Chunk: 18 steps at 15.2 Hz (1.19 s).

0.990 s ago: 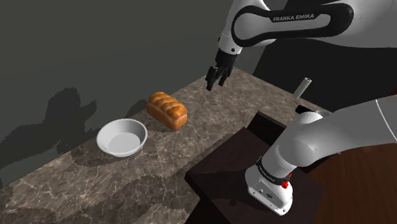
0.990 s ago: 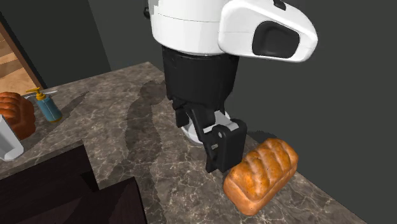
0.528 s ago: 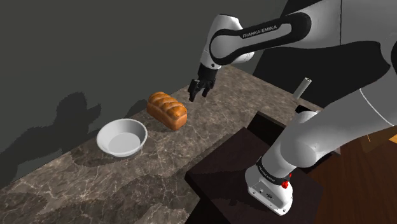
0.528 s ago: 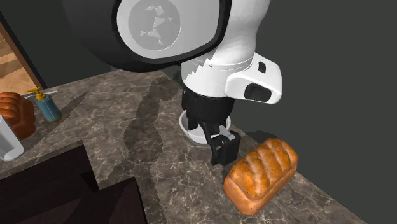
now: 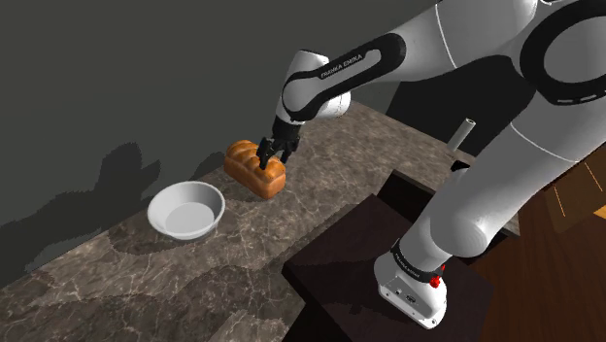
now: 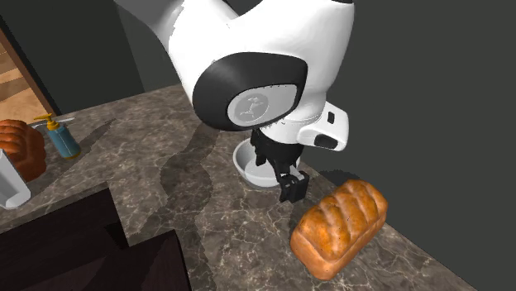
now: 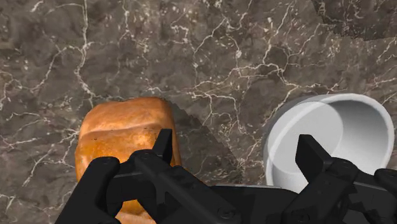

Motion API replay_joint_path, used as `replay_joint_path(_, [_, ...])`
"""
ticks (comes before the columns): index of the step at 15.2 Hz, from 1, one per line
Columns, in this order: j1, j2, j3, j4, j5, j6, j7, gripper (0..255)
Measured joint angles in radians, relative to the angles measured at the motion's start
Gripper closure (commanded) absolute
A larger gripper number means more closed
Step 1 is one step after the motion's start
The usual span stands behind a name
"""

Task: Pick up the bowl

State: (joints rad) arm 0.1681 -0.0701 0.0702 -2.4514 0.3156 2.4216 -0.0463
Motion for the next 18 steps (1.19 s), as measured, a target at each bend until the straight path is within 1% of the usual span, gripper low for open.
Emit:
replay_joint_path(5, [0.023, 0.206, 0.025, 0.108, 0.081, 0.112, -0.033, 0])
replay_joint_path(12, [0.041, 0.453, 0.077, 0.276, 0.169, 0.218, -0.066, 0])
replay_joint_path(16, [0.06, 0.608, 0.099, 0.419, 0.187, 0.25, -0.057, 0])
replay_joint_path(18, [0.059, 0.643, 0.107, 0.441, 0.195, 0.265, -0.064, 0])
